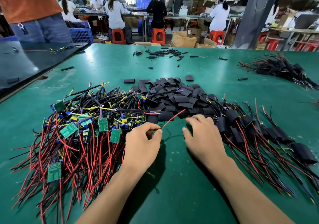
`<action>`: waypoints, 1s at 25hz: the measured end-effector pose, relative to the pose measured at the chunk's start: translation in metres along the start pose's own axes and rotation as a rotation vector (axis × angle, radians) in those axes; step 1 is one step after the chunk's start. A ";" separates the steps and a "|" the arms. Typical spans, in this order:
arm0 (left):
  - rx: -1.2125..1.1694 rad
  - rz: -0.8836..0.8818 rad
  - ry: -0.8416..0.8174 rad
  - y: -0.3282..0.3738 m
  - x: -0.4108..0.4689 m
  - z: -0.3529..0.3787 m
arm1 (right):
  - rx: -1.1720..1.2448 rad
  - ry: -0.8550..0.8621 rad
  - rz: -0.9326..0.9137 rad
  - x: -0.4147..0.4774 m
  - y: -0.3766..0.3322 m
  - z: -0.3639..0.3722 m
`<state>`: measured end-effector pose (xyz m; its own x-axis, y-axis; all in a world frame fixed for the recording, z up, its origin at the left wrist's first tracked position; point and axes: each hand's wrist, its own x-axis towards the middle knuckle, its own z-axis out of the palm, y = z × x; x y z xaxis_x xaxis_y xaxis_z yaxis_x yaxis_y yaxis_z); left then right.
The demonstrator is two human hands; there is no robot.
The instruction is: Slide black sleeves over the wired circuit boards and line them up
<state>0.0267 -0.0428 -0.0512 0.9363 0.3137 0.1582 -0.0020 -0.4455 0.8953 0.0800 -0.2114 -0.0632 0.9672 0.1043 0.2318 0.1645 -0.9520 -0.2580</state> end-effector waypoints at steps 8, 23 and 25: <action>-0.021 0.043 -0.041 -0.002 -0.001 0.002 | 0.057 0.023 -0.080 -0.001 -0.004 -0.002; 0.024 0.085 -0.007 -0.007 0.004 0.000 | 0.448 0.040 -0.081 -0.003 0.002 -0.002; -0.005 0.058 0.000 -0.006 0.005 -0.001 | 0.608 0.070 -0.097 -0.004 0.002 -0.002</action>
<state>0.0308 -0.0381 -0.0561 0.9345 0.2877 0.2097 -0.0578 -0.4586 0.8868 0.0759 -0.2139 -0.0631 0.9304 0.1436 0.3372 0.3525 -0.6024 -0.7161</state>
